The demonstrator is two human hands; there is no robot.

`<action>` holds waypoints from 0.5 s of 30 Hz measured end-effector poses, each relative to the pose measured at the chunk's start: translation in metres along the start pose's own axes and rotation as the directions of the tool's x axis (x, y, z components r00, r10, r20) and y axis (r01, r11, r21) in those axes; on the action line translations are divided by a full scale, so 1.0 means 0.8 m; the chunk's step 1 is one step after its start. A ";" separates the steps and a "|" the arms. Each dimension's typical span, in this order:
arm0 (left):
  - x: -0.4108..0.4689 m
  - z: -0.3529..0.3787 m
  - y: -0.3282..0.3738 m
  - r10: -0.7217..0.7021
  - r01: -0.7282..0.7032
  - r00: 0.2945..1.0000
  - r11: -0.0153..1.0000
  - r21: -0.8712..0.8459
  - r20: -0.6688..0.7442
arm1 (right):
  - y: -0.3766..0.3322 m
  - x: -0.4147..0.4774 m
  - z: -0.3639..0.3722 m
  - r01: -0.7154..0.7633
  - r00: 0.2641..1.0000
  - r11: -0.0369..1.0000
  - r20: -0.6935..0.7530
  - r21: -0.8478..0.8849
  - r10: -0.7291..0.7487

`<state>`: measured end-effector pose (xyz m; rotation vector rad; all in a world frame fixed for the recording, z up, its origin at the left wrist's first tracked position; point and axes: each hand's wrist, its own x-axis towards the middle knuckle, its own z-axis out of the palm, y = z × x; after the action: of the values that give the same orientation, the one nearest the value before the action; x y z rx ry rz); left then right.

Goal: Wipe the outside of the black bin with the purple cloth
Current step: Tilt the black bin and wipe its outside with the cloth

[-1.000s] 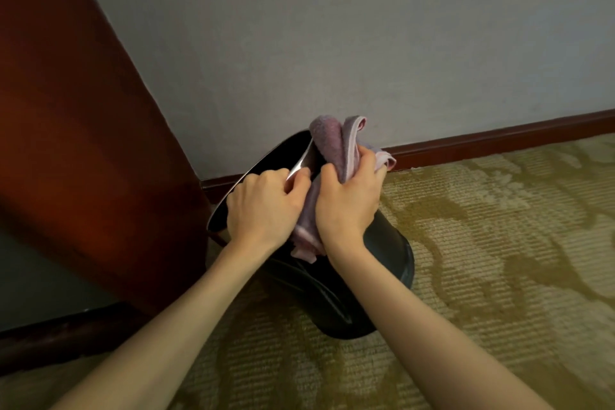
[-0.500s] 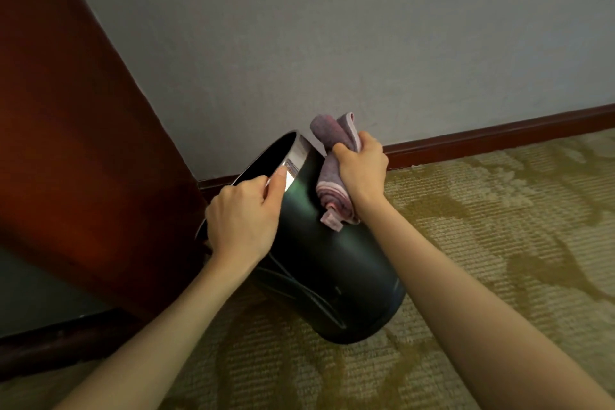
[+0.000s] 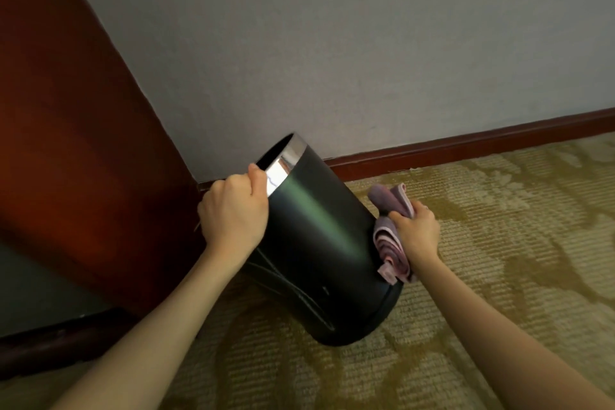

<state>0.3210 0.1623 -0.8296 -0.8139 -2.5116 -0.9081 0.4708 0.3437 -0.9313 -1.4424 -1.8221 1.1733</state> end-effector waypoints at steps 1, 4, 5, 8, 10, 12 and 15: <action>-0.003 0.001 0.007 0.009 -0.009 1.000 1.000 0.020 -0.015 | 0.002 -0.003 0.000 -0.029 0.999 0.999 -0.031 0.014 0.030; -0.008 0.003 0.029 0.070 -0.068 0.997 0.996 0.054 -0.037 | -0.007 -0.016 0.004 -0.098 0.983 0.993 -0.147 0.058 0.106; -0.009 0.005 0.034 0.081 -0.080 0.996 0.995 0.060 -0.028 | -0.014 -0.021 0.006 -0.114 0.979 0.990 -0.163 0.080 0.126; -0.008 0.011 0.044 0.090 -0.089 0.996 0.993 0.084 -0.010 | -0.045 -0.035 0.008 -0.093 0.981 0.984 -0.154 0.151 0.116; -0.008 0.012 0.050 0.092 -0.092 0.996 0.992 0.091 0.001 | -0.075 -0.046 0.009 -0.015 0.988 0.983 -0.150 0.181 0.043; -0.006 0.013 0.052 0.089 -0.089 0.996 0.991 0.098 0.001 | -0.103 -0.060 0.013 0.097 0.987 0.975 -0.145 0.198 -0.069; 0.000 0.011 0.049 0.089 -0.087 0.996 0.992 0.095 -0.021 | -0.130 -0.087 0.025 0.295 0.955 0.928 -0.112 0.228 -0.276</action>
<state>0.3444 0.1932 -0.8177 -0.8704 -2.4552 -0.7603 0.4238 0.2659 -0.8429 -1.0305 -1.6985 1.1278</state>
